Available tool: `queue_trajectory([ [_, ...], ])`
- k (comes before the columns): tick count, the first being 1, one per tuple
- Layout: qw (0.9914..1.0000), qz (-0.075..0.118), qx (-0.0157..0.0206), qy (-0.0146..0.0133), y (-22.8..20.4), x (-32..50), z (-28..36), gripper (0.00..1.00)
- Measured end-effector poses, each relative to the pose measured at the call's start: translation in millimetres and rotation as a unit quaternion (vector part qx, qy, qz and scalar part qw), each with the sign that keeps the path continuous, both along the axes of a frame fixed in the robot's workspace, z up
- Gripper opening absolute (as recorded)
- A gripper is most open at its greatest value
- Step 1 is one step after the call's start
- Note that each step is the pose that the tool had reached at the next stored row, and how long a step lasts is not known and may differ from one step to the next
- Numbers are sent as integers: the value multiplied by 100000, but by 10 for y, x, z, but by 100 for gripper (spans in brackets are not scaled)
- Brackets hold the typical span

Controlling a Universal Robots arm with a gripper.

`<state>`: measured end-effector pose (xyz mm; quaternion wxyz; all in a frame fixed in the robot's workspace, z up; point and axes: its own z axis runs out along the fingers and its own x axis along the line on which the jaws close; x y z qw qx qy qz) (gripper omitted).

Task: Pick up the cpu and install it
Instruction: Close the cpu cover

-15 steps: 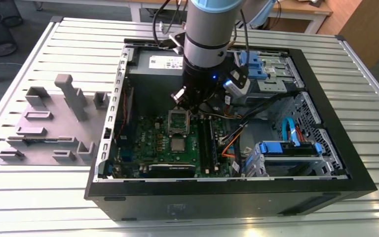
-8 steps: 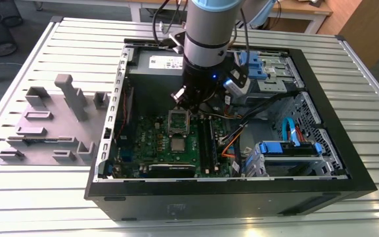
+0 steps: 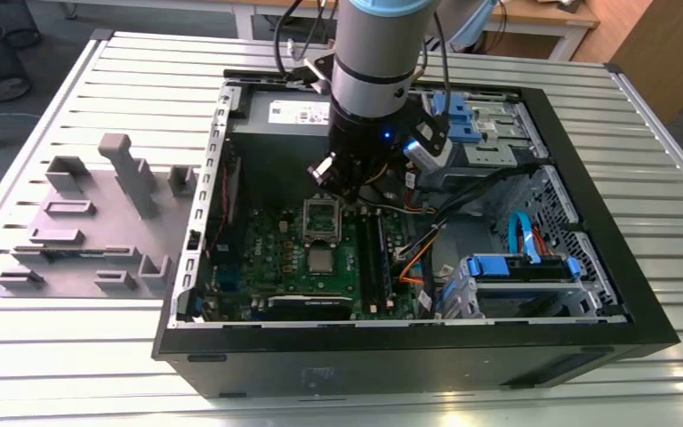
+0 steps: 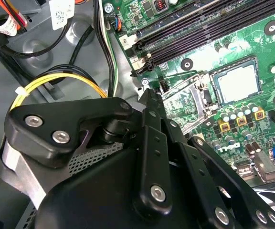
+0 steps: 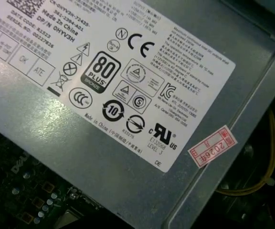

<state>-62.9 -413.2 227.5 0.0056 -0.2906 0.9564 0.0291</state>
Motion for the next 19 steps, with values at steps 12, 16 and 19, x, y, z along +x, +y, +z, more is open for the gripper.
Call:
queue_trajectory([
  [12,99989,1494,127,-18,22,10,-87,11],
  [16,99982,1871,144,-21,33,27,-105,11],
  [19,99982,1916,140,-21,35,36,-109,11],
])
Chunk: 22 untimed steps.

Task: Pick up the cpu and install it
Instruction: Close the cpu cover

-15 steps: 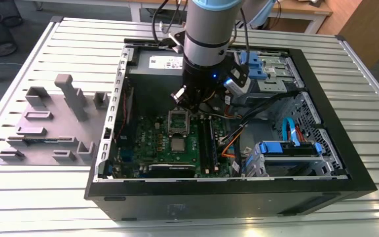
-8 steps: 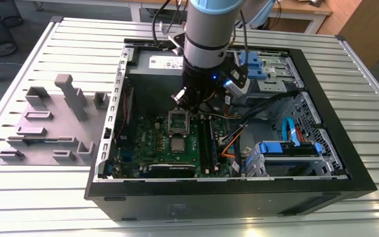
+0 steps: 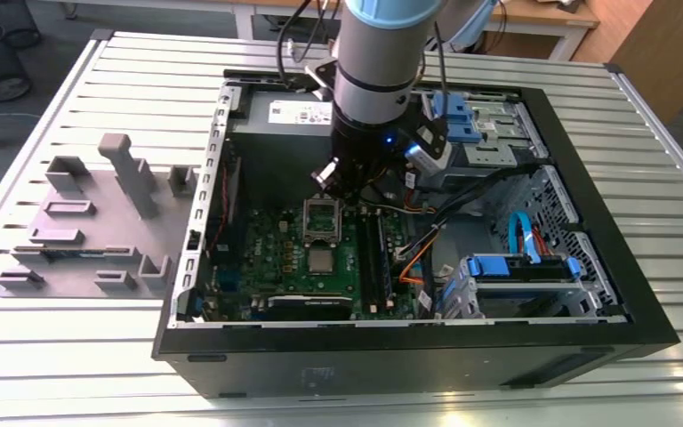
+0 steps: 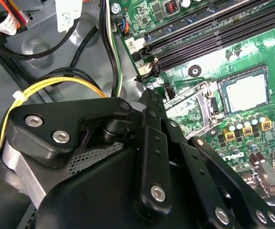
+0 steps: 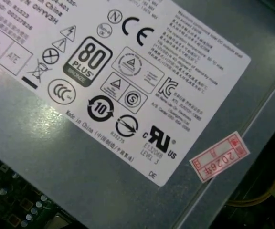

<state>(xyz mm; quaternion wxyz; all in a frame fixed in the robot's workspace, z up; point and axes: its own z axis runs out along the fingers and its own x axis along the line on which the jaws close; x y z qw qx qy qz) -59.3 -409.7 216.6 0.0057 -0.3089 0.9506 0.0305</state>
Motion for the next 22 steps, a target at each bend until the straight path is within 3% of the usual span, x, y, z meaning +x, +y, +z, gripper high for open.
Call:
queue_trajectory([
  [9,100000,74,16,3,2,1,-64,11],
  [22,100000,113,124,0,5,1,-72,11],
])
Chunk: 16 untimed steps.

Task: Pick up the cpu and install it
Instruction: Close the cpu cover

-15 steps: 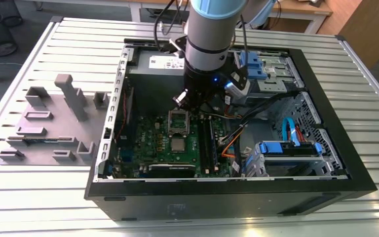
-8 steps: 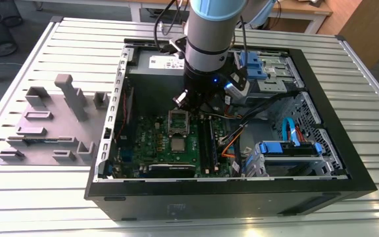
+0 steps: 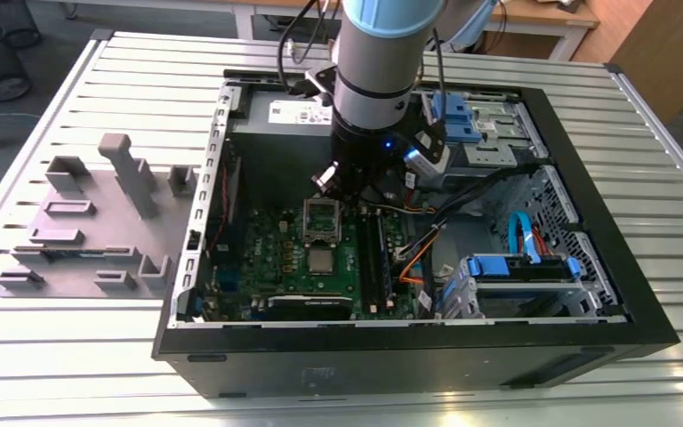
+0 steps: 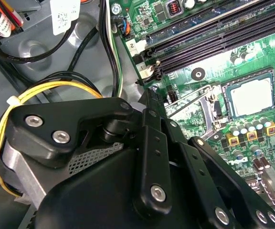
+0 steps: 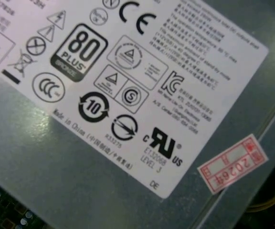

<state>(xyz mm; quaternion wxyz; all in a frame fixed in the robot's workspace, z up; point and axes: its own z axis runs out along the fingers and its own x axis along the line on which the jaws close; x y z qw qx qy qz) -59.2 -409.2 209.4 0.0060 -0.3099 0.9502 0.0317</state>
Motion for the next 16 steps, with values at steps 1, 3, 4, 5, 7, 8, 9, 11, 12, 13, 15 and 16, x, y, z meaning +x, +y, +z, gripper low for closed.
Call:
queue_trajectory([
  [1,100000,3,5,1,0,0,0,11],
  [3,100000,29,30,2,1,1,0,11],
  [4,100000,56,42,2,2,2,0,11],
  [5,100000,88,58,-1,3,4,-1,11],
  [7,100000,152,79,-1,4,7,-1,11],
  [8,100000,180,87,-2,4,7,-2,11],
  [9,100000,192,87,-1,4,7,-1,11],
  [11,100000,210,80,4,5,8,-2,11],
  [12,100000,215,77,4,5,8,-2,11],
  [13,100000,227,80,1,4,7,-3,11],
  [15,100000,248,91,-6,2,1,-4,11],
  [16,100000,279,89,-28,-1,-7,-5,11],
])
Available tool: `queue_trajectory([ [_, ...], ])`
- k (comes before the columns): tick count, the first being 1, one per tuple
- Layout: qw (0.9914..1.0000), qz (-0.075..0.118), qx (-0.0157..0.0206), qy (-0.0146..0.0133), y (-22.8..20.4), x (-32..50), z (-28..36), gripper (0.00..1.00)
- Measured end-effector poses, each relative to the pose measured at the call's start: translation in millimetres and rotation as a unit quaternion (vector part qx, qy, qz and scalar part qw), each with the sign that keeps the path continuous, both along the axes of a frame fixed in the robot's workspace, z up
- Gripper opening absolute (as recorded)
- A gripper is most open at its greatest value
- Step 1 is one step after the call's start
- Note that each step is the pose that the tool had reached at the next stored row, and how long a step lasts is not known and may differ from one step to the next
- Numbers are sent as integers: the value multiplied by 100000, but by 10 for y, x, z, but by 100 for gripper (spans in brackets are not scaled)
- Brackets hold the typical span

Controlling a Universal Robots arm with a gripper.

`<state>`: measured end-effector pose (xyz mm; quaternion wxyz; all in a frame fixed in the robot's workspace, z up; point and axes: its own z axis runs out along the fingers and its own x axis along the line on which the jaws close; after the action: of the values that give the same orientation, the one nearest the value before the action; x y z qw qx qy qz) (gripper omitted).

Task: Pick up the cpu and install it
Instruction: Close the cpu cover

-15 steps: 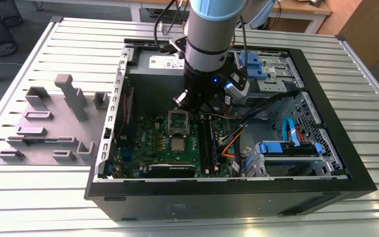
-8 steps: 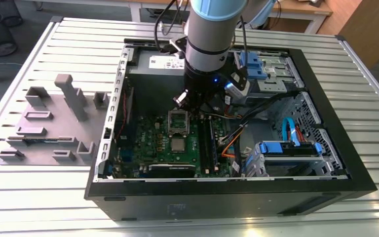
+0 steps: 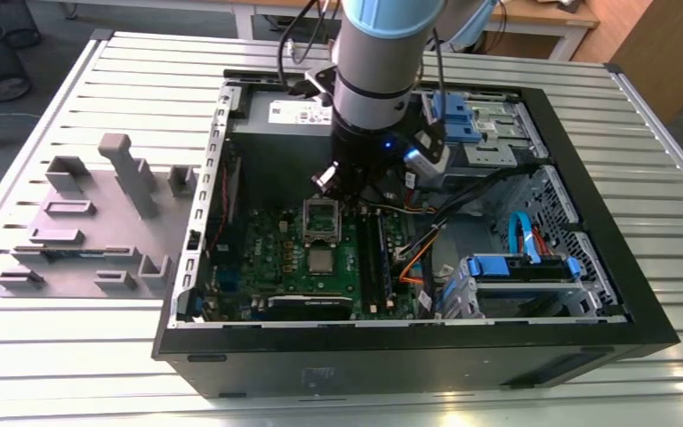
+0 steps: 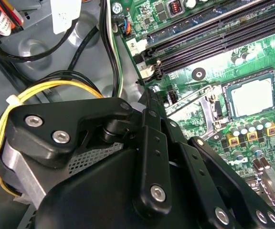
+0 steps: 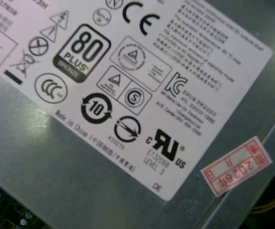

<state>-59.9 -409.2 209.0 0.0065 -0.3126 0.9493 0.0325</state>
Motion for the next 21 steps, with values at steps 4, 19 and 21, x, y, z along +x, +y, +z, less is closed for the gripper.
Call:
queue_trajectory([
  [4,99999,264,4,-273,-23,-40,0,11],
  [19,99995,663,-4,-695,-67,-67,61,11],
  [21,99995,678,0,-715,-70,-68,73,11],
])
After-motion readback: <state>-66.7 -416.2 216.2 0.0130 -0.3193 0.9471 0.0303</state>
